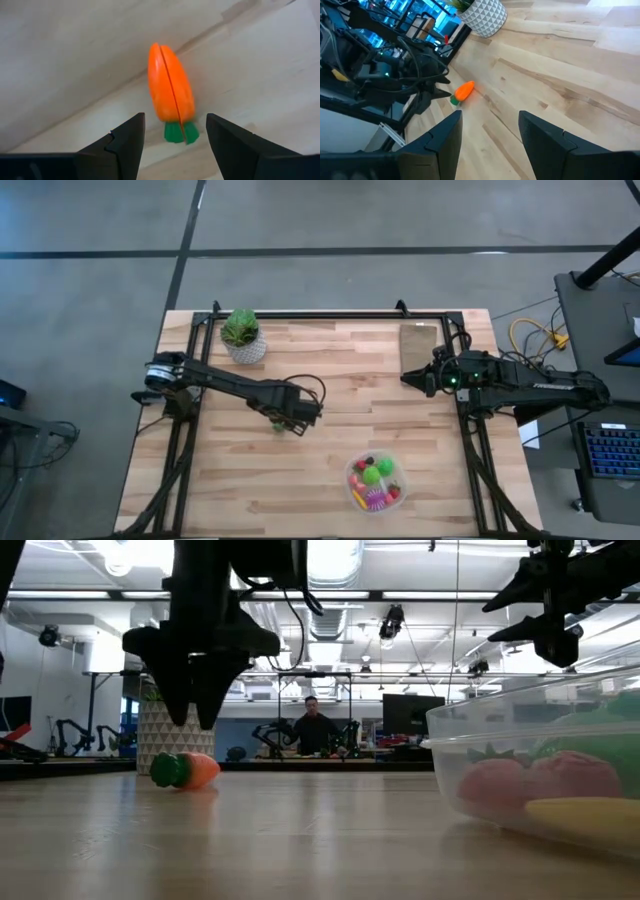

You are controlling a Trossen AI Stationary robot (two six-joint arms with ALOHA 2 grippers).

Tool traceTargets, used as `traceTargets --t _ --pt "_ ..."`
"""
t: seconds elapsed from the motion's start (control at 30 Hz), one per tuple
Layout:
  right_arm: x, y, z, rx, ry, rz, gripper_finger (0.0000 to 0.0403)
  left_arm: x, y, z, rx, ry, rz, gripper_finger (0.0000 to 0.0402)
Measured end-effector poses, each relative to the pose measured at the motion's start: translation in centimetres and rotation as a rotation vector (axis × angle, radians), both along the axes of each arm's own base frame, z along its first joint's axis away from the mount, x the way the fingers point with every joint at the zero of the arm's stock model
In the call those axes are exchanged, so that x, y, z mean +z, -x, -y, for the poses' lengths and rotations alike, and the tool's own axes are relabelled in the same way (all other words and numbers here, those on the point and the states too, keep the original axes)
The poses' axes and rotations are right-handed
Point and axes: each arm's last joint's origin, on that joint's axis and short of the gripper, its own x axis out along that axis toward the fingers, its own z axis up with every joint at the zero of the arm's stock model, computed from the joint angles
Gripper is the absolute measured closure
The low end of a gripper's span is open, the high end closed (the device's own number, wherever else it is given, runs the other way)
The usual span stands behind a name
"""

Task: Pick and placing Produce into tupperware
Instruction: Put the carrot into the transparent bin

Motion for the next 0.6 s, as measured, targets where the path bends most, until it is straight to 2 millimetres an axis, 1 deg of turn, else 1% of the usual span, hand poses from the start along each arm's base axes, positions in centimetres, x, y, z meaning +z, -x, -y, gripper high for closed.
traceTargets --t 0.13,0.33,0.43,0.6 --pt "0.0 -0.1 0.0 0.001 0.003 -0.006 0.0216 -0.8 -0.5 -0.3 0.012 0.016 0.05 0.0205" --pt "-0.1 -0.1 0.0 0.001 0.001 -0.011 0.0216 -2.6 0.1 -0.9 0.058 0.051 0.018 0.0205" --pt "-0.1 -0.1 0.0 0.0 0.001 -0.011 0.0216 -3.1 0.4 -1.1 0.064 0.052 0.006 0.0205" --pt "-0.1 -0.1 0.0 0.0 0.002 -0.012 0.0216 -3.8 0.3 -1.3 0.069 0.079 0.041 0.0205"
